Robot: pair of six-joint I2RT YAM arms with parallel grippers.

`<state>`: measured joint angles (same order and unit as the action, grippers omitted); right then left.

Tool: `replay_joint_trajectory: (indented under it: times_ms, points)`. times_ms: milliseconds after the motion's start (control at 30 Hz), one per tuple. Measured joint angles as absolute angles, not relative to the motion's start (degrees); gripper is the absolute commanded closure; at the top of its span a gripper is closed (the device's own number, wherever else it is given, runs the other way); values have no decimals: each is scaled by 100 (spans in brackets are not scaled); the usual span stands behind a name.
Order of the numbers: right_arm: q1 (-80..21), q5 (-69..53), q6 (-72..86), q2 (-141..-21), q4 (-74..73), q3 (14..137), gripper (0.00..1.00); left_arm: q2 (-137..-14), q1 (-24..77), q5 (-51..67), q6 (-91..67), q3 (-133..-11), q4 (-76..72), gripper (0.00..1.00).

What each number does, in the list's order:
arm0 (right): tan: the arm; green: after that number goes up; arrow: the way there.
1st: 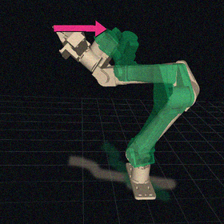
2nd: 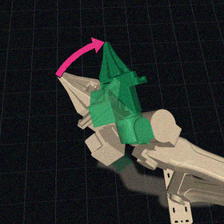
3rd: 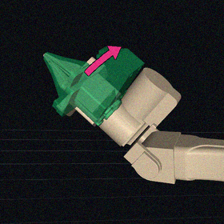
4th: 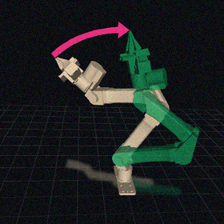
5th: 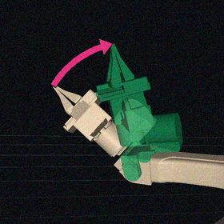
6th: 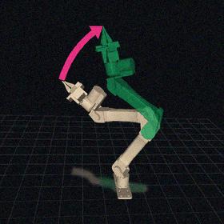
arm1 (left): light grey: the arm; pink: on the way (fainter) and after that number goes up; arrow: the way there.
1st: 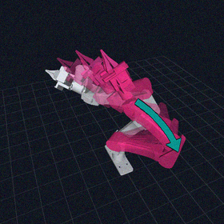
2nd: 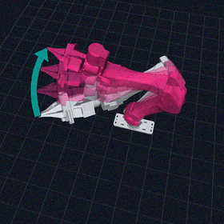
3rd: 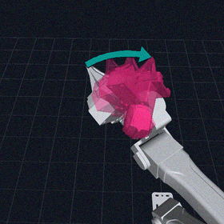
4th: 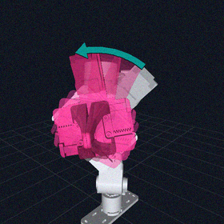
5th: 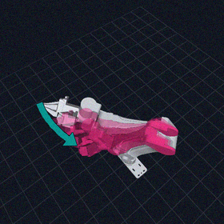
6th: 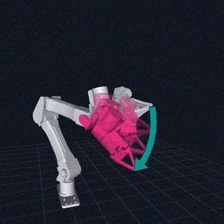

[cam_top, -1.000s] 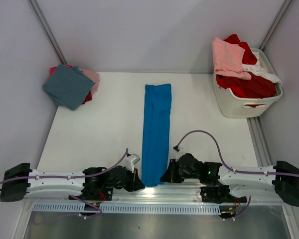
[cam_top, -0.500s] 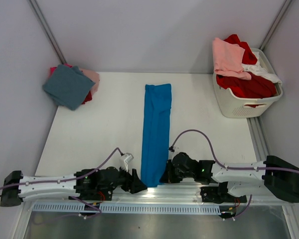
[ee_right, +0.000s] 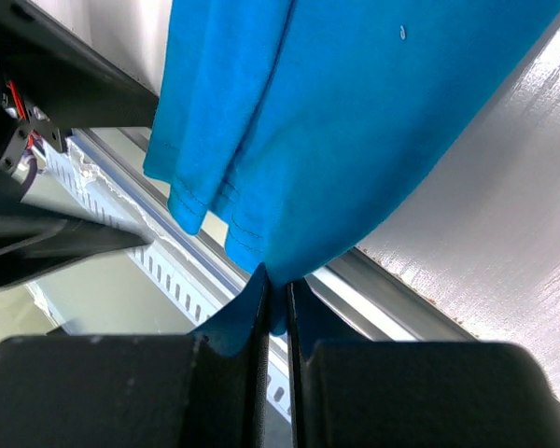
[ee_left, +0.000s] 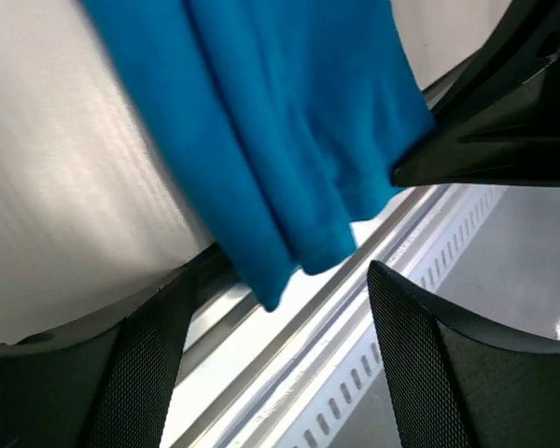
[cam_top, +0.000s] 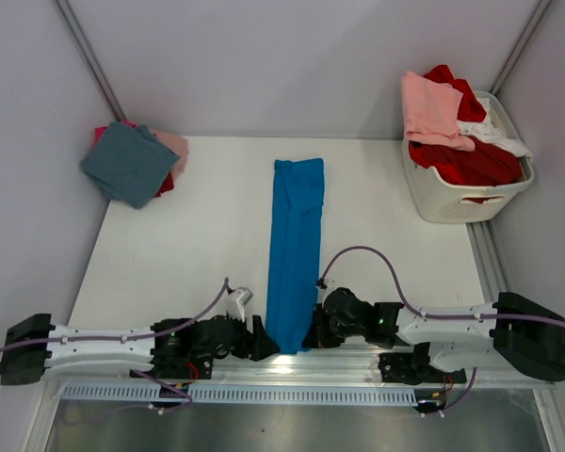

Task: Fold and stack the t-shirts
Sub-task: Grab the bottom of the folded rectangular tshirt with both arms, then fold the folded rectangular tshirt in 1/3 of the way

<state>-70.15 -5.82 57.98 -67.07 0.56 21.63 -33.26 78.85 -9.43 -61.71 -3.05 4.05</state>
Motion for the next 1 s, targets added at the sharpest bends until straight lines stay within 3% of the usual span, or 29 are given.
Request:
replay_joint_trajectory:
  times_ms: [333,433,467,500,600,800,1000]
  points:
    - [-6989,-648,5690,-6687,19,2169,100,-5107,7891,-1072,-6425,-504,-985,31]
    - [-6960,-659,5669,-6667,-64,2169,100,-5728,7891,-1079,-6455,-738,-1140,55]
    - [-6945,-670,5664,-6665,-91,2169,100,-6018,7887,-1079,-6471,-856,-1173,76]
    - [-6923,-683,5651,-6665,-110,2169,100,-6265,7885,-1081,-6482,-998,-1170,85]
    - [-6875,-698,5607,-6665,-156,2169,100,-6860,7863,-1083,-6445,-1363,-1225,97]
    - [-6818,-738,5533,-6641,-200,2167,100,-6890,7863,-1081,-6453,-1511,-1015,100]
    - [-6698,-760,5402,-6431,-392,2233,100,-6143,7870,-1164,-6434,-1474,-202,100]
